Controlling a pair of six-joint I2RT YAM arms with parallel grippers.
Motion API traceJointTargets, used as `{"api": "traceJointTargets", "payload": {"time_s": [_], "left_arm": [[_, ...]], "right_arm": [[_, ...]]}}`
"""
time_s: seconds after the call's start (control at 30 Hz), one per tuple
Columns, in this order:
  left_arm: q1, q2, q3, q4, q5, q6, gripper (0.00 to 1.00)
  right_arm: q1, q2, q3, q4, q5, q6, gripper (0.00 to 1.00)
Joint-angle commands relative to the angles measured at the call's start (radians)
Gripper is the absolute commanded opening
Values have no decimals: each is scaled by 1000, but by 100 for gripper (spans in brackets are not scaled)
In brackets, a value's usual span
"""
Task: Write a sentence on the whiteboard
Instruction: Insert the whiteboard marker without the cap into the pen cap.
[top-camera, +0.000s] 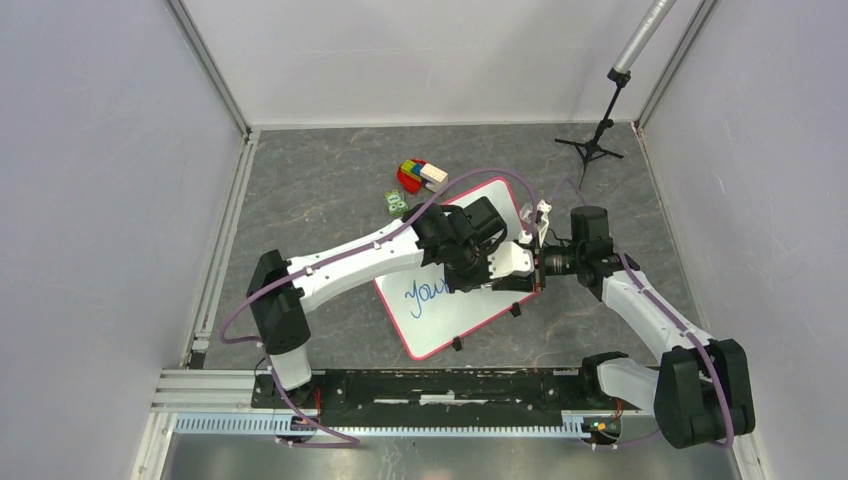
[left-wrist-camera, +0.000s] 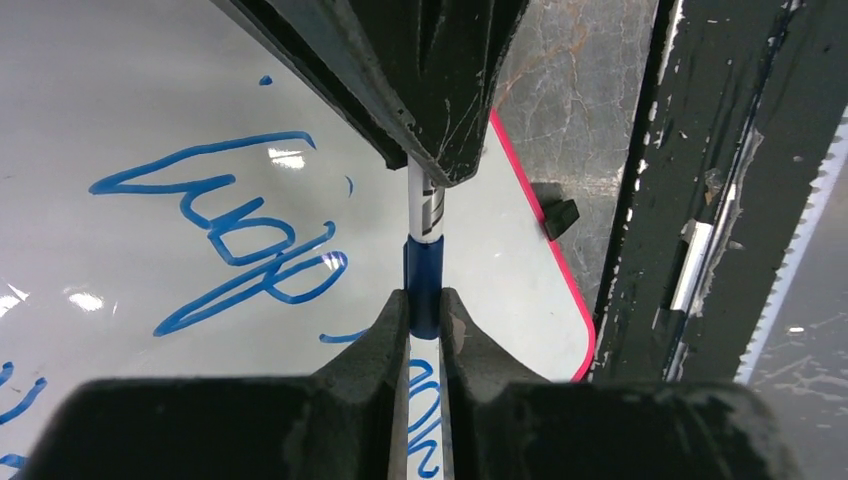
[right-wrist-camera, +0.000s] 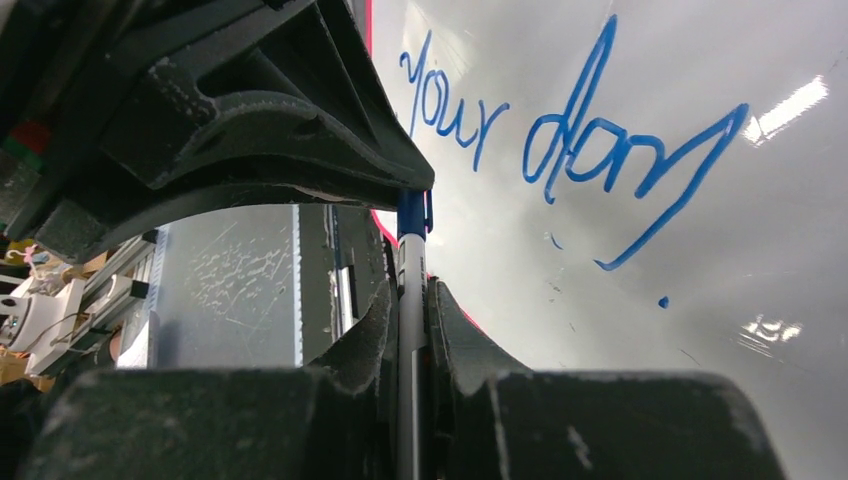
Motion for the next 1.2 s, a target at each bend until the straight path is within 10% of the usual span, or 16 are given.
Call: {"api": "traceJointTargets", "payload": {"time_s": [0.0,0.4,0.73,1.17], "left_arm": [[-26,-9,145,322,244,-88,2],[-17,-34,135,256,216,-57,3],[111,-178,9,154,205,18,58],[89,-202,-115,147,162,95,65]], "right_arm": [[51,14,-7,79,-10,14,0],[40,23,35,9,15,-50,0],[1,-9,105,-27,7,-39,0],[36,-61,109,60,-26,113,0]]}}
